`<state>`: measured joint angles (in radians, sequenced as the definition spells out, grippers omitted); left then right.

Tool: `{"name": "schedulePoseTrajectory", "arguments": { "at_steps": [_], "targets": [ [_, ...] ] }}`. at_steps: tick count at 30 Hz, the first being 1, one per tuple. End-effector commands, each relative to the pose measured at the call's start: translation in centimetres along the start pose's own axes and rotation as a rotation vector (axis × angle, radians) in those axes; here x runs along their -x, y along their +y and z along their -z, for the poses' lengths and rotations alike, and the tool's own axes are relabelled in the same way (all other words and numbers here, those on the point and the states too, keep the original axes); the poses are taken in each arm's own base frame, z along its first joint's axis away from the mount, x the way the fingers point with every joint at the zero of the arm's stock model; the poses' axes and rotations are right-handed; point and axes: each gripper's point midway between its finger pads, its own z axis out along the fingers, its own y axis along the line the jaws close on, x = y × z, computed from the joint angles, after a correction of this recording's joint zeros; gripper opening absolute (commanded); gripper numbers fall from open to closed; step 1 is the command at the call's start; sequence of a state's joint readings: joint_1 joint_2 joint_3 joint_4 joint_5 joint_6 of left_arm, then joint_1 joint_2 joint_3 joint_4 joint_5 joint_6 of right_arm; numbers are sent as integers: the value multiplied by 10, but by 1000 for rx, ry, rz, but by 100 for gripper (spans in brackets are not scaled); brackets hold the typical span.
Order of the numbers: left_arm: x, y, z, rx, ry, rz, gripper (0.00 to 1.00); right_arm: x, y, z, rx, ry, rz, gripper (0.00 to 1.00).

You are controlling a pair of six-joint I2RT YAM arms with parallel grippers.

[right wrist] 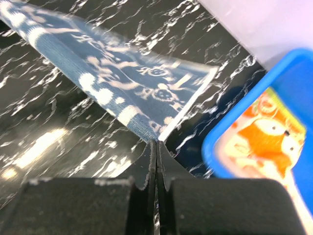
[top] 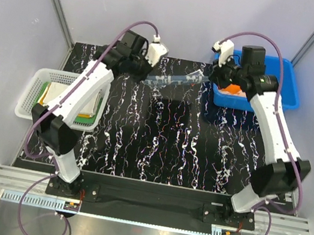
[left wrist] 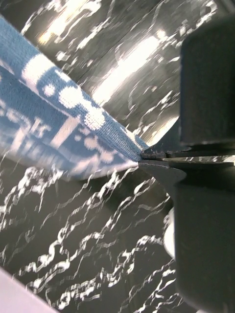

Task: Fold and stack the towels
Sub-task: Fold the towel

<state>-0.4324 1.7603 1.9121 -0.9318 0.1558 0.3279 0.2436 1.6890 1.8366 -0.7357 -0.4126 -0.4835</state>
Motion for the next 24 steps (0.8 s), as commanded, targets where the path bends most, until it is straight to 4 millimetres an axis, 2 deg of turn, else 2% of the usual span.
{"name": "schedulePoseTrajectory", "arguments": {
  "at_steps": [1,2,3,4,5,8,10,12,15,16,17,18,19,20,21,22,23,24],
  "targets": [
    [-11,-23,17,13,33,-27,0,4,24,36,-7,-34,-5,0],
    [-14,-32,28,5,26,-35,0,-9,31,37,-4,-12,-19,0],
    [-14,-43,34,0,23,-51,0,-11,37,45,-4,-15,-21,0],
    [-15,-48,40,5,24,-58,0,-5,44,64,-17,-45,-9,0],
    [-16,-56,55,-3,19,-63,0,-14,52,67,-5,-34,-17,0],
    [-12,-76,81,-51,-12,-72,0,-12,70,92,2,-65,-16,0],
    [-16,-84,89,-82,-3,-69,0,-14,75,97,2,-70,-27,0],
    [-21,-85,86,-86,15,-66,0,-24,78,95,4,-57,-36,0],
    [-28,-77,66,-69,54,-68,0,-44,76,71,23,-7,-60,0],
    [-34,-75,52,-85,80,-60,0,-55,73,53,32,20,-77,0],
    [-35,-63,43,-75,79,-35,0,-62,72,43,40,37,-88,0],
    [-39,-60,34,-90,93,-24,0,-68,72,32,52,53,-104,0],
    [-50,-55,15,-99,134,-10,0,-80,66,8,56,74,-118,0],
    [-51,-38,2,-72,126,8,0,-87,64,-4,62,87,-127,0],
    [-55,-36,-8,-96,135,6,0,-91,66,-15,87,94,-130,0],
    [-63,-30,-29,-116,170,24,0,-102,61,-40,100,110,-139,0],
    [-65,-17,-41,-116,166,50,0,-107,57,-52,106,116,-146,0],
    [-67,-13,-53,-135,170,58,0,-110,55,-65,122,121,-147,0]
  ]
}}
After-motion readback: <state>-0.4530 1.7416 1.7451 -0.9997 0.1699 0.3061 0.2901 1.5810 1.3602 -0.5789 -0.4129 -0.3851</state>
